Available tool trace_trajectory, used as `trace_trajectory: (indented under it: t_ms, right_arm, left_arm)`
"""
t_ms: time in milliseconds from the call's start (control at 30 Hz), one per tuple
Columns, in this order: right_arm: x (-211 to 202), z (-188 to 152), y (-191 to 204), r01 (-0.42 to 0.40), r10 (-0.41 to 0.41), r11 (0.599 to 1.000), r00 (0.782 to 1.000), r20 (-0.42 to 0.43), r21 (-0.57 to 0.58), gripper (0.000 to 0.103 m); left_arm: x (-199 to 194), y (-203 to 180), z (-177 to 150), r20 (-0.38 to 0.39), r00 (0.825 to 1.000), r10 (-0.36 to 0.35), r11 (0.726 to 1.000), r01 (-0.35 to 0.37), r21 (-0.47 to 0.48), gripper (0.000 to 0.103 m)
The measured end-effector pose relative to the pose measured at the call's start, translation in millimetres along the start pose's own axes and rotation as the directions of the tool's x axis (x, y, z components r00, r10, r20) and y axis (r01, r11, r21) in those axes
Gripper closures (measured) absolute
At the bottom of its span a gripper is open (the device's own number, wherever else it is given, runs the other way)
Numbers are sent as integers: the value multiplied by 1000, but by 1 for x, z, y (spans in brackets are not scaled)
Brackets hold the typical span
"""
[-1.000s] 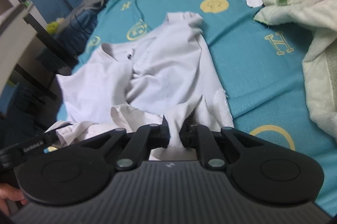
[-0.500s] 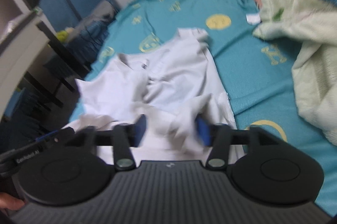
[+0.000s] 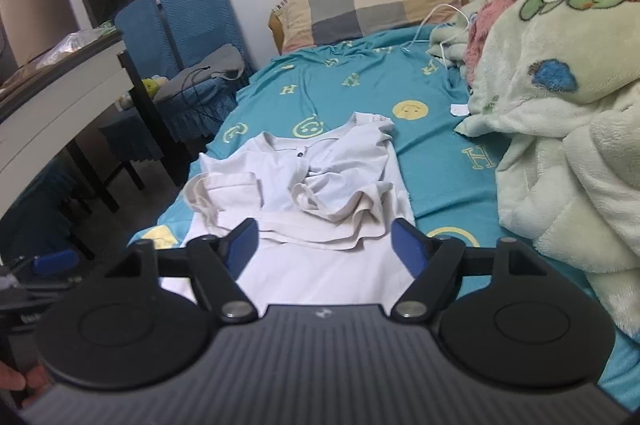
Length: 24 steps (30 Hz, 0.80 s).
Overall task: Fold clothes
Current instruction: 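Open both grippers and release the folded T-shirt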
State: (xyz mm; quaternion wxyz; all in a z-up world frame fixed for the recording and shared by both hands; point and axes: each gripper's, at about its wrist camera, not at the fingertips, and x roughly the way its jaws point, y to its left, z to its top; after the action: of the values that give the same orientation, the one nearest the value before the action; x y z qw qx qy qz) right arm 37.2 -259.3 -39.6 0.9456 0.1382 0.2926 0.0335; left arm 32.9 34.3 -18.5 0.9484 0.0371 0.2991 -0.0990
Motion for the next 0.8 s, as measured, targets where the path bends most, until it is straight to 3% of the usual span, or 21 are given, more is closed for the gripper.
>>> trace_trajectory:
  t_ms: [367, 533, 667, 800]
  right_arm:
    - [-5, -11, 12, 5, -4, 998, 1000, 15, -60, 21]
    - [0, -11, 12, 19, -18, 998, 1000, 20, -61, 21]
    - [4, -11, 14, 32, -31, 997, 999, 15, -63, 21]
    - [8, -12, 12, 42, -43, 998, 999, -8, -52, 21]
  left_arm:
    - [-3, -10, -7, -29, 999, 15, 1000, -14, 22, 0]
    - [4, -15, -9, -57, 998, -13, 1000, 14, 26, 0]
    - [13, -16, -10, -123, 992, -33, 999, 35, 16, 0]
    - [24, -9, -13, -239, 965, -113, 992, 94, -87, 0]
